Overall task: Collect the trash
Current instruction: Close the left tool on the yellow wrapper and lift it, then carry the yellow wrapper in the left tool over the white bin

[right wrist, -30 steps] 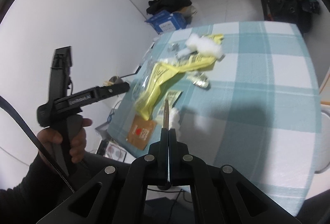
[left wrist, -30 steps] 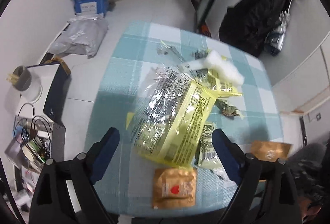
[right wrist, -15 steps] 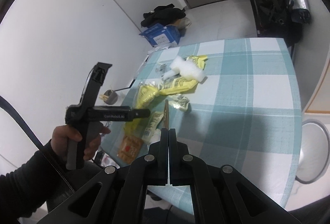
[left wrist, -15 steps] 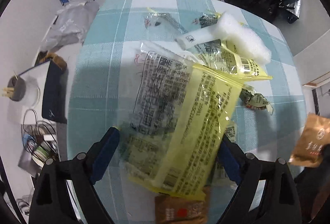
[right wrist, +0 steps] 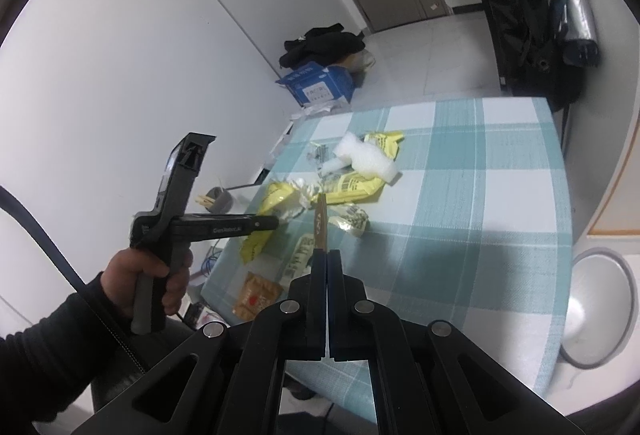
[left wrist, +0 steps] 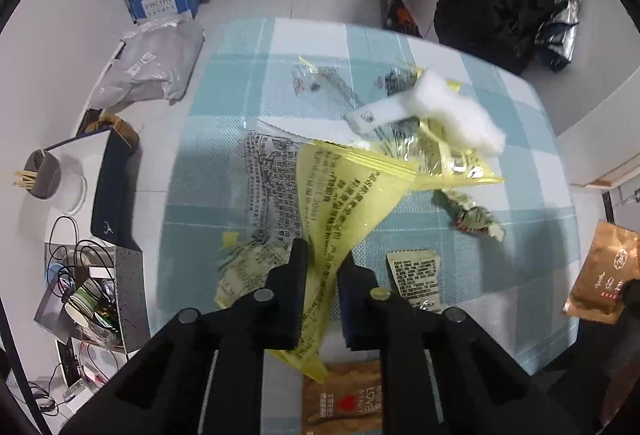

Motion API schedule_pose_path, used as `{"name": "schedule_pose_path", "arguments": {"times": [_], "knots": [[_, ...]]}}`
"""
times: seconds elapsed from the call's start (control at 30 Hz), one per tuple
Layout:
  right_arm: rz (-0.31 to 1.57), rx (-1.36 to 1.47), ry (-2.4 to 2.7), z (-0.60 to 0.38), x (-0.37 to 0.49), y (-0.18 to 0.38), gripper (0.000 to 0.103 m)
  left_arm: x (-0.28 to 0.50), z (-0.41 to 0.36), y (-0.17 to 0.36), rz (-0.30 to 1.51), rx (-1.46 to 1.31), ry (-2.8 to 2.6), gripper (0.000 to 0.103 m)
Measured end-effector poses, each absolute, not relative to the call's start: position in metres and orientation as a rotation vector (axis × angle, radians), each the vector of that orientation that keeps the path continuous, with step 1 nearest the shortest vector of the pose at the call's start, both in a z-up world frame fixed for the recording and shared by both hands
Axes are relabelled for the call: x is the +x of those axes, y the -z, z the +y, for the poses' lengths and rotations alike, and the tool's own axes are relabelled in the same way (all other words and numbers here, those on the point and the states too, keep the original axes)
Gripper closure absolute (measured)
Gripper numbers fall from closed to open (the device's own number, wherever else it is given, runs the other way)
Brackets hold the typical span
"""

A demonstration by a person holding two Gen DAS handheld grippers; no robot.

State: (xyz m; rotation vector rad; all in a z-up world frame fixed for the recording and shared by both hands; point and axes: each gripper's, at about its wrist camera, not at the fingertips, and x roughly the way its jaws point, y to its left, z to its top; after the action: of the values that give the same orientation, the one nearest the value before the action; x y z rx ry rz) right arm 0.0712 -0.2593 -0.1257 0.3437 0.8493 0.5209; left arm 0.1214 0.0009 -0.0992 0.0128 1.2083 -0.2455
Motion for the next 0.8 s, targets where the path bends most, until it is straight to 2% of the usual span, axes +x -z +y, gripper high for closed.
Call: {"name": "schedule_pose_path", "arguments": {"times": [0.5, 0.8], "knots": [[0.731, 0.293, -0.505, -0.280, 0.062, 0.077, 0.103, 0.098, -0.009, 0.027, 1.013, -0.053, 0.288, 0.097], [0.604, 0.270, -0.417, -0.340, 0.053, 0.017, 0.103, 0.085, -0.101, -0.041, 0.897, -0.093, 0.579, 0.097]]}}
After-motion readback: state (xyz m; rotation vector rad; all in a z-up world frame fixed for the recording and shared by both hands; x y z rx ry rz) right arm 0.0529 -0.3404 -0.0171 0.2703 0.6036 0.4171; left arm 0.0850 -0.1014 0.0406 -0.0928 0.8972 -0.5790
